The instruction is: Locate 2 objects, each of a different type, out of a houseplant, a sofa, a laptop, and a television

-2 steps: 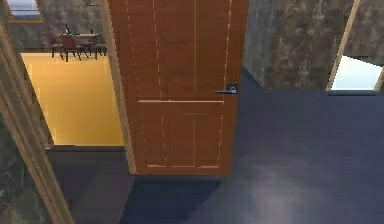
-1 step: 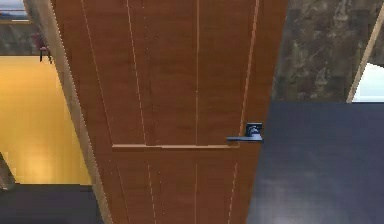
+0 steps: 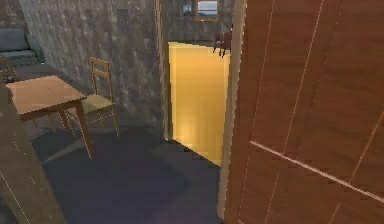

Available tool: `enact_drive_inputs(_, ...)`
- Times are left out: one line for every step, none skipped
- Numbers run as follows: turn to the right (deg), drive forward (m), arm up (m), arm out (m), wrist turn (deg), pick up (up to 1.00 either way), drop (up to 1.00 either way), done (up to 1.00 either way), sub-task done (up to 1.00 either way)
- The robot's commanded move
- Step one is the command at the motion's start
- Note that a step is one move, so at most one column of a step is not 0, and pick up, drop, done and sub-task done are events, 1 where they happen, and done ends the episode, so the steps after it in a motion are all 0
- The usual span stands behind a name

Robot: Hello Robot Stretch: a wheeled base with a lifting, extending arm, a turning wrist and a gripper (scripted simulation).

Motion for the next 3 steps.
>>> enact_drive_inputs(0.0, 0.40, 0.00, 0.00, 0.0, 0.00, 0.00, 0.00, 0.00)
enact_drive_inputs(-36.0, 0.00, 0.00, 0.00, 0.0, 0.00, 0.00, 0.00, 0.00)
enact_drive_inputs(0.0, 1.00, 0.00, 0.00, 0.0, 0.00, 0.00, 0.00, 0.00)
